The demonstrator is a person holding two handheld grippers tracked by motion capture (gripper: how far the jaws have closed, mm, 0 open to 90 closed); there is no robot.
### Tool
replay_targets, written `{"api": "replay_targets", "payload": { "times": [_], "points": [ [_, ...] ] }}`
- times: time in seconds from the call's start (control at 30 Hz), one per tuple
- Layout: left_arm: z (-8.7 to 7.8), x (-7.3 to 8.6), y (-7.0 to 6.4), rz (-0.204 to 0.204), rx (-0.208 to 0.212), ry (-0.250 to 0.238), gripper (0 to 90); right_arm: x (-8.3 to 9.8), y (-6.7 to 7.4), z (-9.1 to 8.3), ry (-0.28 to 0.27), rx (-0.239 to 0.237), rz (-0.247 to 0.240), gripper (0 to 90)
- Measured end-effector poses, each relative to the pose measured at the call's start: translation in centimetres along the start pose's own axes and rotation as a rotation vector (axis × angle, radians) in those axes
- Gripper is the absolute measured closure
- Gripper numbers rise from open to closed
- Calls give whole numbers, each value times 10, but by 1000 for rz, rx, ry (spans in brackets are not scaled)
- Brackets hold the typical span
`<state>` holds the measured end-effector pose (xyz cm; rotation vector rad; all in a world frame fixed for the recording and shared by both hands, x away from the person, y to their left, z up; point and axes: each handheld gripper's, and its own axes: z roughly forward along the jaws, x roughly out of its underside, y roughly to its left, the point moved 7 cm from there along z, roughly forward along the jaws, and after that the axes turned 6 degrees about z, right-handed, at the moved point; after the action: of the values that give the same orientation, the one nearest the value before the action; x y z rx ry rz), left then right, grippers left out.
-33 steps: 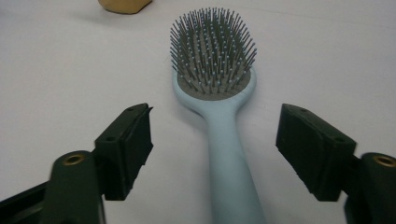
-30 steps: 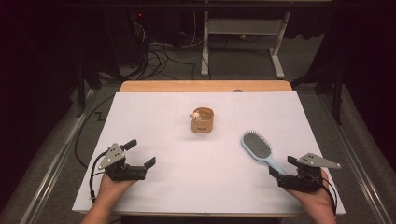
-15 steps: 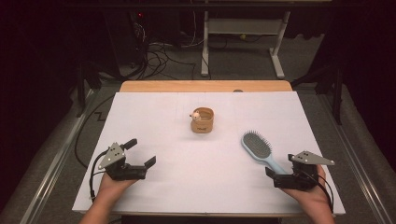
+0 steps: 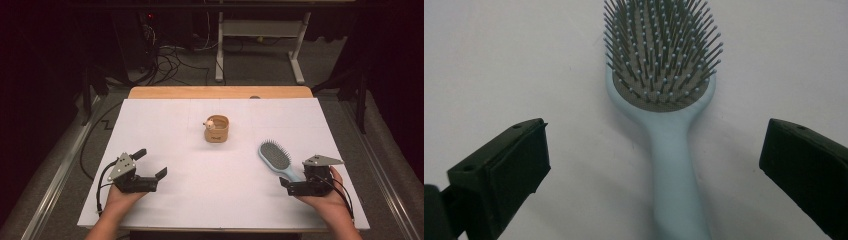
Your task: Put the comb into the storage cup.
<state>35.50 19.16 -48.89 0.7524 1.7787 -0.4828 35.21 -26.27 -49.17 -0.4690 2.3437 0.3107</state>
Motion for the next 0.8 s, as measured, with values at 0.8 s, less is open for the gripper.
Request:
{"api": "replay_targets", "payload": {
  "times": [0.8],
  "points": [
    [1,0,-4,4,22,-10,0,3,-4,7,220,29,-64,4]
  ]
}}
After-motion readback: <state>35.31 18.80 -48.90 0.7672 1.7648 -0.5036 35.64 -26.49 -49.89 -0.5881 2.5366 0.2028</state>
